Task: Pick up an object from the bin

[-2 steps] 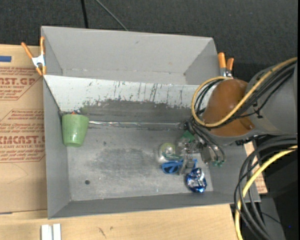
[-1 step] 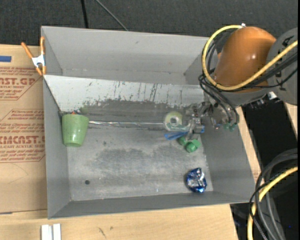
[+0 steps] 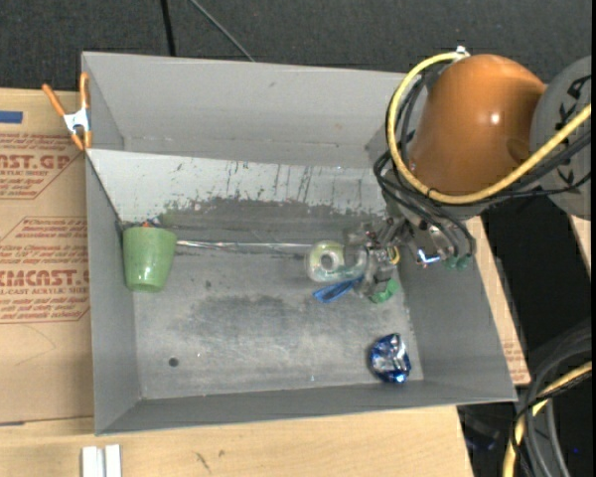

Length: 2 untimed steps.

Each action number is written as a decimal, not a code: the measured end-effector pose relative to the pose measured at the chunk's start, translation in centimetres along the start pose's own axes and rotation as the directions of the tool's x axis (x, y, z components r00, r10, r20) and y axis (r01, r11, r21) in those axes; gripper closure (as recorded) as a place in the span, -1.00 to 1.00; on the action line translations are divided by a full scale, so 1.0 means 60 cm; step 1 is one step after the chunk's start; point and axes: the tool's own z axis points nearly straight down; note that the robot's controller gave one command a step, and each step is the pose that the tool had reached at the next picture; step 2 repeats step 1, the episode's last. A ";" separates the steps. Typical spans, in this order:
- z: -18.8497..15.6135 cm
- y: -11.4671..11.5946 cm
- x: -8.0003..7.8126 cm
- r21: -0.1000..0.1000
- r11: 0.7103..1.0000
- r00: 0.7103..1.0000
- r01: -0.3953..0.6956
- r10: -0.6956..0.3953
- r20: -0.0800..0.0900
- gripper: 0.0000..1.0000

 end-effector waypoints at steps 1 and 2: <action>0.009 0.010 0.018 0.000 0.995 0.995 -0.103 0.103 -0.003 1.00; 0.009 0.010 0.018 0.000 0.995 0.995 -0.103 0.103 -0.003 1.00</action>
Offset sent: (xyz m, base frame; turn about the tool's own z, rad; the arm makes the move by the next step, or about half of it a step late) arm -0.0121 0.0029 -0.0050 0.1046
